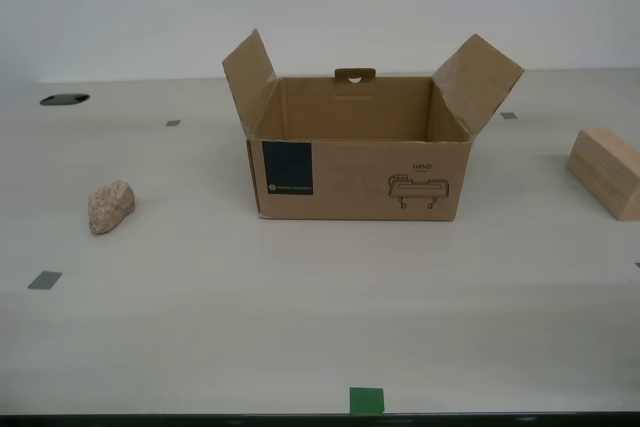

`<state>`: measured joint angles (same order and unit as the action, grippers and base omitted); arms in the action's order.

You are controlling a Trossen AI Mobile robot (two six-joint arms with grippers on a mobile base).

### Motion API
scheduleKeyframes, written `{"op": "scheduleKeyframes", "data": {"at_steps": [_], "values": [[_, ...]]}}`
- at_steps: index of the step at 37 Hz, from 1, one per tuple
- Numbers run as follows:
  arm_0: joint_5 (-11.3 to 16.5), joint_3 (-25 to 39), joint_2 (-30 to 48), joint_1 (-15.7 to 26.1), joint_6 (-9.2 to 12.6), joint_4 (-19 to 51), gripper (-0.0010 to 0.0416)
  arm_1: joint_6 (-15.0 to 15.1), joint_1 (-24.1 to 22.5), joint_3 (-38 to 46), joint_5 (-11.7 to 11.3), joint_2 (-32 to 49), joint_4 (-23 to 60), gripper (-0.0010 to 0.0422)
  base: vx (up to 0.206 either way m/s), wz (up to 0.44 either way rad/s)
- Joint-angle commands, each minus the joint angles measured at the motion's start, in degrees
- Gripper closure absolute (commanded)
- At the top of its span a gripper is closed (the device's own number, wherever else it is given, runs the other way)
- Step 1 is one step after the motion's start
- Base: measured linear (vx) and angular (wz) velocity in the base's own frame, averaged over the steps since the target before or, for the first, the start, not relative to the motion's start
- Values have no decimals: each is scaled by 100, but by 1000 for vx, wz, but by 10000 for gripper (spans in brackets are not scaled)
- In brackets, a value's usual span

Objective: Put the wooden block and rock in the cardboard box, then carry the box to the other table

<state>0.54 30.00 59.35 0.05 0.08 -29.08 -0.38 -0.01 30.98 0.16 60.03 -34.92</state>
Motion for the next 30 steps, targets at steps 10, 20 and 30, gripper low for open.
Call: {"op": "scheduleKeyframes", "data": {"at_steps": [10,20,30], "values": [[11,4,-109,0,96,264,406,-160,-4,55,-2,-2,431,412,0,0],[9,173,-201,0,144,1056,406,-153,-9,579,15,-2,1860,412,0,0],[11,981,-201,0,149,2885,406,-157,-9,1381,92,-2,3442,412,0,0]]}}
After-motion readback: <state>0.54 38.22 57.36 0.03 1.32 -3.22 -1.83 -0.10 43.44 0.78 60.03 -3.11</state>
